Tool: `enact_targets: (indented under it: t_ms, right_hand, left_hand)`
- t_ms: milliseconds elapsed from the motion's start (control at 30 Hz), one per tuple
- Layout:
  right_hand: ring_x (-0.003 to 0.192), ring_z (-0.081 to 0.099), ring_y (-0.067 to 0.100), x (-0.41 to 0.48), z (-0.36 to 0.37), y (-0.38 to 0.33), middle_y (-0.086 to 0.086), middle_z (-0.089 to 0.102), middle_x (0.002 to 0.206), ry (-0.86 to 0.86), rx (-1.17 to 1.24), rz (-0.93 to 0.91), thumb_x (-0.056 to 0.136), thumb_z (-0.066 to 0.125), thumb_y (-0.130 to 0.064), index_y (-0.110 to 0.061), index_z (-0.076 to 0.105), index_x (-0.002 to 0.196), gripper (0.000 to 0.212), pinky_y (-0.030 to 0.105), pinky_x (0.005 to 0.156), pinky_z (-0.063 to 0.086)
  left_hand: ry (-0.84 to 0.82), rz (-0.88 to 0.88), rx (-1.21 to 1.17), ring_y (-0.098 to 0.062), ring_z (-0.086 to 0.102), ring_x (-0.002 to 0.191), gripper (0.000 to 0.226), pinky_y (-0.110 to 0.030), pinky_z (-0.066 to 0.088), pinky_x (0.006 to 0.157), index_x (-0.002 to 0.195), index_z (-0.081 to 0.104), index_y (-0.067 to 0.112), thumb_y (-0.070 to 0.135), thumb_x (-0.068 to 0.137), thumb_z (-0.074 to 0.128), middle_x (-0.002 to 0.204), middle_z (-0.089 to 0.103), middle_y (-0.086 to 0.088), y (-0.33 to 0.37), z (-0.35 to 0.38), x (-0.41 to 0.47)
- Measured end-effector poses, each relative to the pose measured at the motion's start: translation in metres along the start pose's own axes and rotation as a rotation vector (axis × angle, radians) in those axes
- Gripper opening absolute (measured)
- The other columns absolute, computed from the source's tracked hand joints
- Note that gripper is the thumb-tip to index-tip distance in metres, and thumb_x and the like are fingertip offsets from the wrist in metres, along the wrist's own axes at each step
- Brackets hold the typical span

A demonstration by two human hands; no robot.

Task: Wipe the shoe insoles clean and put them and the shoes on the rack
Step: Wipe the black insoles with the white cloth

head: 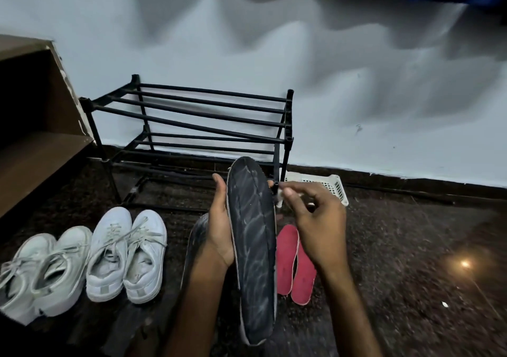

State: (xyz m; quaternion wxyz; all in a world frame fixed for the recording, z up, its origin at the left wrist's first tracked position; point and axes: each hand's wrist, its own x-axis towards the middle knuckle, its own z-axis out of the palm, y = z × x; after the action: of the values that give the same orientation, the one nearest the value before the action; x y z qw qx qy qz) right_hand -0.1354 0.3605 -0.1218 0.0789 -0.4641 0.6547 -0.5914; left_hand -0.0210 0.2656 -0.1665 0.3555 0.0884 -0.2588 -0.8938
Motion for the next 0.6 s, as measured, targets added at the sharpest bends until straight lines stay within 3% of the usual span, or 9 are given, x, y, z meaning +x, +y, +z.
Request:
enact_targets:
  t_ms: [100, 167, 233, 300, 367, 467, 600]
  right_hand:
    - [0.093, 0.064, 0.006, 0.004, 0.030, -0.020, -0.006, 0.069, 0.098, -0.008, -0.160, -0.263, 0.089, 0.070, -0.011, -0.014, 0.072, 0.103, 0.014, 0.023, 0.085, 0.050]
    - [0.096, 0.062, 0.013, 0.002, 0.047, -0.018, -0.002, 0.067, 0.100, 0.006, -0.247, -0.339, 0.089, 0.067, -0.007, -0.011, 0.067, 0.105, 0.017, 0.031, 0.086, 0.051]
    - [0.092, 0.061, 0.013, -0.007, 0.056, -0.015, -0.001, 0.065, 0.097, 0.012, -0.215, -0.330, 0.088, 0.067, -0.005, -0.011, 0.063, 0.102, 0.015, 0.030, 0.083, 0.051]
    - [0.085, 0.061, 0.006, -0.020, 0.059, -0.015, -0.003, 0.065, 0.090, -0.017, -0.149, -0.326, 0.083, 0.072, -0.002, -0.011, 0.061, 0.096, 0.019, 0.020, 0.078, 0.051]
    - [0.079, 0.062, 0.006, -0.022, 0.056, -0.017, -0.005, 0.064, 0.086, -0.058, -0.124, -0.335, 0.080, 0.074, -0.002, -0.012, 0.058, 0.092, 0.022, 0.019, 0.073, 0.052]
    - [0.075, 0.062, 0.012, 0.004, 0.048, -0.017, -0.004, 0.061, 0.085, -0.003, -0.168, -0.349, 0.082, 0.073, -0.003, -0.013, 0.055, 0.090, 0.021, 0.027, 0.068, 0.053]
    - [0.072, 0.061, 0.012, 0.023, 0.040, -0.022, -0.003, 0.061, 0.083, 0.071, -0.176, -0.327, 0.086, 0.072, -0.007, -0.011, 0.053, 0.089, 0.019, 0.026, 0.068, 0.051]
  left_hand:
    - [0.001, -0.012, -0.014, -0.025, 0.066, 0.107, 0.072, -0.036, 0.054, 0.094, 0.109, 0.073, 0.005, 0.063, 0.093, 0.034, 0.112, 0.070, -0.016, -0.005, 0.007, -0.001]
    - [0.054, -0.001, 0.009, -0.024, 0.062, 0.117, 0.064, -0.034, 0.048, 0.103, 0.115, 0.069, 0.004, 0.057, 0.095, 0.038, 0.121, 0.065, -0.015, -0.009, 0.008, -0.001]
    - [0.051, -0.022, 0.031, -0.029, 0.047, 0.133, 0.071, -0.038, 0.033, 0.115, 0.133, 0.056, 0.000, 0.059, 0.096, 0.041, 0.138, 0.052, -0.020, -0.012, 0.006, -0.003]
    - [0.073, -0.044, 0.035, -0.030, 0.057, 0.122, 0.078, -0.036, 0.043, 0.107, 0.124, 0.064, 0.000, 0.065, 0.095, 0.032, 0.126, 0.061, -0.022, -0.010, 0.004, -0.006]
    - [0.058, -0.063, 0.023, -0.027, 0.062, 0.111, 0.078, -0.033, 0.047, 0.100, 0.118, 0.068, 0.000, 0.065, 0.093, 0.032, 0.118, 0.063, -0.022, -0.010, 0.003, -0.009]
    - [0.032, -0.128, -0.027, -0.025, 0.060, 0.117, 0.067, -0.033, 0.045, 0.104, 0.124, 0.064, 0.002, 0.057, 0.093, 0.045, 0.123, 0.063, -0.017, -0.013, 0.013, -0.016]
    - [-0.010, -0.167, -0.017, -0.024, 0.059, 0.119, 0.064, -0.034, 0.042, 0.107, 0.126, 0.064, 0.007, 0.059, 0.094, 0.042, 0.125, 0.063, -0.015, -0.015, 0.022, -0.015]
